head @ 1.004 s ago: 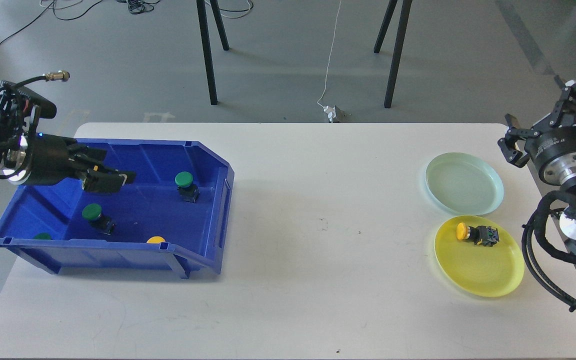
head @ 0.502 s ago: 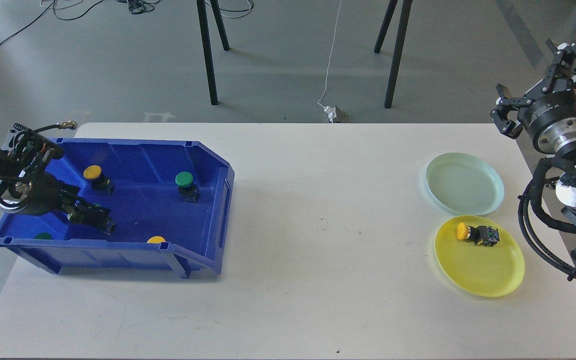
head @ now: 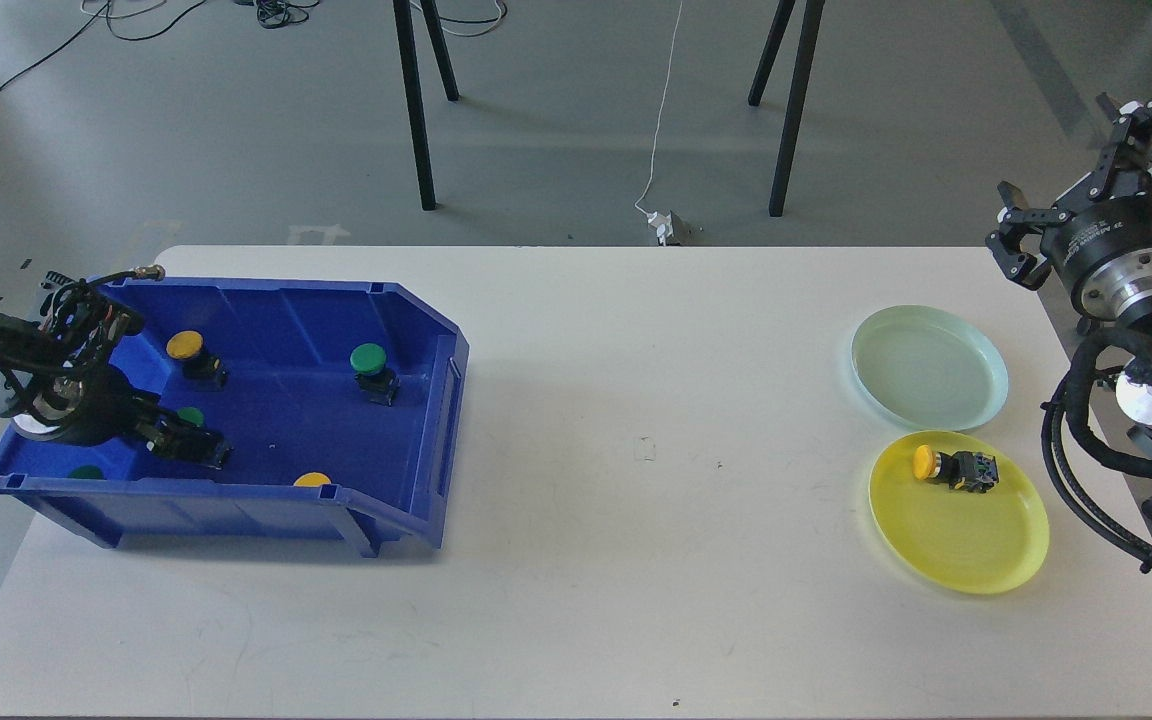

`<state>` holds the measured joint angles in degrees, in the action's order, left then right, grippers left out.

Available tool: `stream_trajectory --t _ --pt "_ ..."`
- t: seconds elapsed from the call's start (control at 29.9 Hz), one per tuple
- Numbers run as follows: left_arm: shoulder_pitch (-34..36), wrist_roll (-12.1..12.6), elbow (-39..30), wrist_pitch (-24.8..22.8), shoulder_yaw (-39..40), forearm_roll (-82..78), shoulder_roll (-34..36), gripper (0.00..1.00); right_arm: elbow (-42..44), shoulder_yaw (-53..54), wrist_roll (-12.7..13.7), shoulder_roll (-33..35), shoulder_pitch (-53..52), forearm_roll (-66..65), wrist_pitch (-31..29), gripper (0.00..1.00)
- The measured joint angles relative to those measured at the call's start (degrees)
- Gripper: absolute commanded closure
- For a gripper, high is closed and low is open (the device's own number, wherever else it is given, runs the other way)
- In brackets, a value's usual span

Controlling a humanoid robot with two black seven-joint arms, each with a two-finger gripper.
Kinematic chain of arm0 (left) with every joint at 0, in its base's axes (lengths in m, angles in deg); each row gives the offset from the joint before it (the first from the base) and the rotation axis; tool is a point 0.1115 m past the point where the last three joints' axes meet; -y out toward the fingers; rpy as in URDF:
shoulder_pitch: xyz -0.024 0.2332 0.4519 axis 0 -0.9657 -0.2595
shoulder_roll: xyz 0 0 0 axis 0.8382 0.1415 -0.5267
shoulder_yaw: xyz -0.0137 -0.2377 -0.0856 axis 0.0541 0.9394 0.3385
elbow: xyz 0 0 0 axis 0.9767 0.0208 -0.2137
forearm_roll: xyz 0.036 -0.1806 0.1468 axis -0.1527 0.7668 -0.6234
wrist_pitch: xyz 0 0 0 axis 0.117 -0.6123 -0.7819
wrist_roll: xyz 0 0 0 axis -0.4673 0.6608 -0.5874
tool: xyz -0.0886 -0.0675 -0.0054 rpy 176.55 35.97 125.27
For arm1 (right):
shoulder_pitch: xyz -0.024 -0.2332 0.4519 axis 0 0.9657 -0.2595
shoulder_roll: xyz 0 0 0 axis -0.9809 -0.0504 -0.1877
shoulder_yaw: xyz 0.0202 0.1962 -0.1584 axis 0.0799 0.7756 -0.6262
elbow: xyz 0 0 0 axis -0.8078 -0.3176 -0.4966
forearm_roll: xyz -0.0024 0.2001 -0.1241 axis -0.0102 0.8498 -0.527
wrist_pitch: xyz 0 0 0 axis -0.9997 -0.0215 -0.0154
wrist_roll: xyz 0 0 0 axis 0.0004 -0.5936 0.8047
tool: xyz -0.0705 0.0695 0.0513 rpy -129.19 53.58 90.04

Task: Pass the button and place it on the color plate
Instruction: 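Lower the left gripper into the bin and grasp a green button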

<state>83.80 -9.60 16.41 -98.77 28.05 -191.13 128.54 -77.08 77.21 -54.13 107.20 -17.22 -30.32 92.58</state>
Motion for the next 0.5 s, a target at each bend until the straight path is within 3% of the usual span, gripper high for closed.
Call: stream_trajectory --t 0.13,0.23,0.3,0.37,0.5 --pt "-0.17 0.02 1.32 -0.01 -0.26 0.00 -0.83 0.18 -0.01 0.01 0.00 0.00 0.19 0.00 -0.02 0.02" --pt "-0.43 0.00 1.48 -0.01 -0.98 0.05 -1.24 0.36 -0.01 0.07 -0.01 0.00 0.21 0.00 -0.02 0.02" --pt "-0.70 0.00 1.50 -0.01 -1.22 0.05 -1.29 0.40 0.05 0.09 -0.01 0.00 0.21 0.00 -0.02 0.02" --pt "-1.04 0.00 1.51 -0.02 -1.32 0.01 -1.29 0.58 0.13 0.10 -0.01 0.01 0.29 0.00 -0.02 0.02" --pt "-1.20 0.00 1.51 -0.01 -1.34 -0.07 -1.17 0.63 0.17 0.17 -0.01 0.01 0.62 0.00 -0.02 0.02"
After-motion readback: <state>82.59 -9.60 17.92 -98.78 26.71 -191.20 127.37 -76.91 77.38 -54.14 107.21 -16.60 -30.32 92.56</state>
